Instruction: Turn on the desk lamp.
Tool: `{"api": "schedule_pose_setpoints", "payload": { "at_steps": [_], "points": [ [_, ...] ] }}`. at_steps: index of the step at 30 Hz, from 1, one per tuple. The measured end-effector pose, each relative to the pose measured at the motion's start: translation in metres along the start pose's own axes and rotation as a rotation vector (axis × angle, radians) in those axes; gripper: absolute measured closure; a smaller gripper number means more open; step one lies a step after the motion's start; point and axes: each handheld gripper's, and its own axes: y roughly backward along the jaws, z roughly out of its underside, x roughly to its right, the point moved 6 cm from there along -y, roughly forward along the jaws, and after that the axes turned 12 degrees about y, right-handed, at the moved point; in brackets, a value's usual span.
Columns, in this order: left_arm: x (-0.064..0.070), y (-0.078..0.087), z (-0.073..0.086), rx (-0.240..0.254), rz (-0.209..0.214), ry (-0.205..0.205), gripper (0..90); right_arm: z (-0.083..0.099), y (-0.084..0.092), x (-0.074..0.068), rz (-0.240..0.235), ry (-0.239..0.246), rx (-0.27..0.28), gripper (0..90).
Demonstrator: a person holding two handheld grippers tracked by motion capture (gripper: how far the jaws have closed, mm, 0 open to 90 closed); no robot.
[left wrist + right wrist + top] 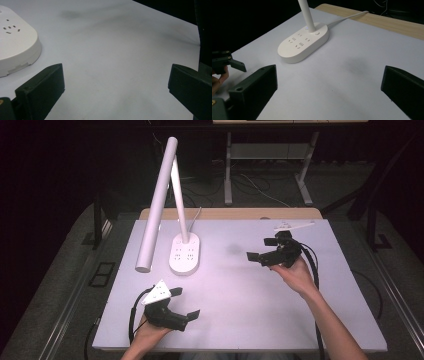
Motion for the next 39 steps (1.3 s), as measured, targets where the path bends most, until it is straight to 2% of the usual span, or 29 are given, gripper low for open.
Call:
{"api": "schedule_pose_setpoints", "payload": {
  "at_steps": [14, 26, 35, 39],
  "points": [
    [0.000, 0.000, 0.000, 0.002, -0.004, -0.002, 0.0, 0.044, 0.039, -0.007, 0.023, -0.039, 0.006, 0.4],
    [0.000, 0.000, 0.001, -0.010, -0.013, -0.010, 0.0, 0.083, 0.066, -0.030, 0.047, -0.057, 0.009, 0.4],
    [-0.001, 0.000, 0.001, -0.016, -0.020, -0.004, 0.0, 0.117, 0.076, -0.042, 0.109, -0.062, 0.009, 0.4],
    [-0.002, 0.000, 0.001, -0.015, -0.021, -0.005, 0.0, 0.128, 0.077, -0.044, 0.116, -0.080, 0.016, 0.4]
  ]
}}
